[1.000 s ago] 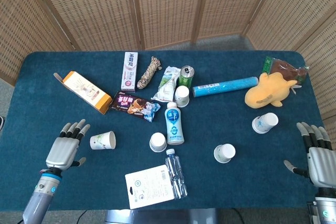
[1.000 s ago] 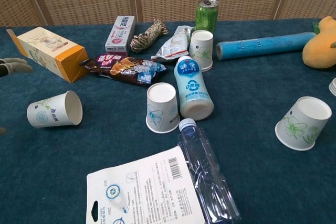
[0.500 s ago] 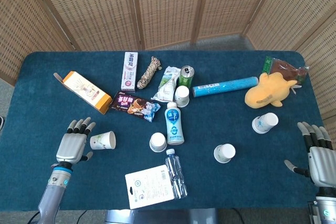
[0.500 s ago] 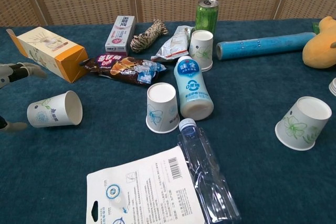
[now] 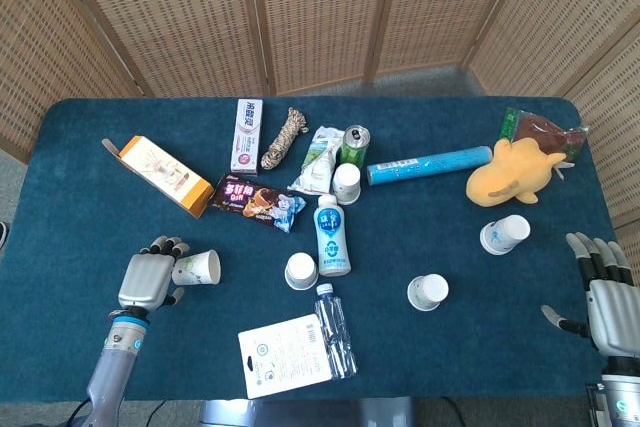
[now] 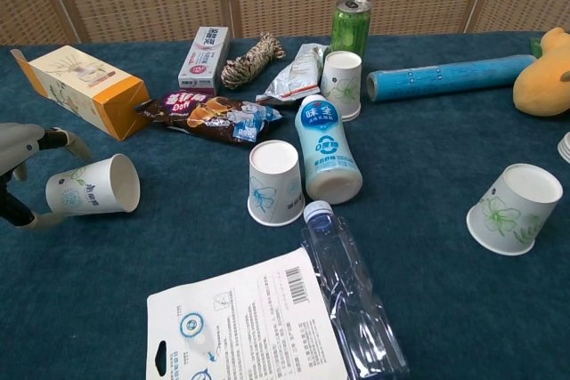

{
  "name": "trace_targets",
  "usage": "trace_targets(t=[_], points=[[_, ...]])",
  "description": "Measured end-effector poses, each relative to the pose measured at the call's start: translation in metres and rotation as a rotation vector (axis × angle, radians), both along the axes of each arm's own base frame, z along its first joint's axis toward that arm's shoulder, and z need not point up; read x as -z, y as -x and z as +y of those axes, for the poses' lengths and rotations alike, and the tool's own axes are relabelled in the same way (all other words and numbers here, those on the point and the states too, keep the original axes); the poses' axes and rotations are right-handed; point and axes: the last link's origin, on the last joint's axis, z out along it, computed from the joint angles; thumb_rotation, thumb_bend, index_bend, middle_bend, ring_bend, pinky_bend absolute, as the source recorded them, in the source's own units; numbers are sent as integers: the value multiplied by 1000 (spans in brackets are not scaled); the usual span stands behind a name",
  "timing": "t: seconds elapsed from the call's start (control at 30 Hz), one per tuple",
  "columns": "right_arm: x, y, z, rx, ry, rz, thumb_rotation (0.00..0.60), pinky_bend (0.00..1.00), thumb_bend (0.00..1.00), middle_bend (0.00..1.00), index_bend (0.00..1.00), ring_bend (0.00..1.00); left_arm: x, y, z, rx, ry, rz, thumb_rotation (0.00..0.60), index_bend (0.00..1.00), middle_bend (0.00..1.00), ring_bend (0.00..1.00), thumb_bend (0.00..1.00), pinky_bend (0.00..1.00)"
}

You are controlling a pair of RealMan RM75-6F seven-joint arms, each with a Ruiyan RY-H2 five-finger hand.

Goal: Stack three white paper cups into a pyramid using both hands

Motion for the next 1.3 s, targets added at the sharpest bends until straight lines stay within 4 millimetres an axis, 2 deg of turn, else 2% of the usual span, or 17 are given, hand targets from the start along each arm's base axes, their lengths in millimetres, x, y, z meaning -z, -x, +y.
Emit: trace_targets(t=[0.23, 0.5, 0.7, 0.93, 1.3], points=[[0, 0, 0, -1, -2, 0, 600, 0, 0, 0, 0, 0, 6, -1, 3, 0, -7, 5, 600, 284, 254, 224, 317, 418], [0, 1, 0, -1, -1, 1, 600, 0, 0, 0, 0, 0, 11, -2, 4, 0, -12, 22, 600, 394, 367, 316, 387, 477], [0, 1, 0, -2, -2, -1, 600, 0, 0, 0, 0, 0, 8, -2, 4, 11, -30, 39, 600, 396, 370, 318, 391, 479], [0, 0, 0, -3, -2, -1, 600, 0, 0, 0, 0, 0, -7, -4, 5, 94, -84, 128, 600, 390, 365, 317, 394, 476], [1, -1, 1, -4, -4, -1, 600, 0, 0, 0, 0, 0, -39, -11, 10, 267, -117, 454, 600, 385, 341, 291, 398, 442]])
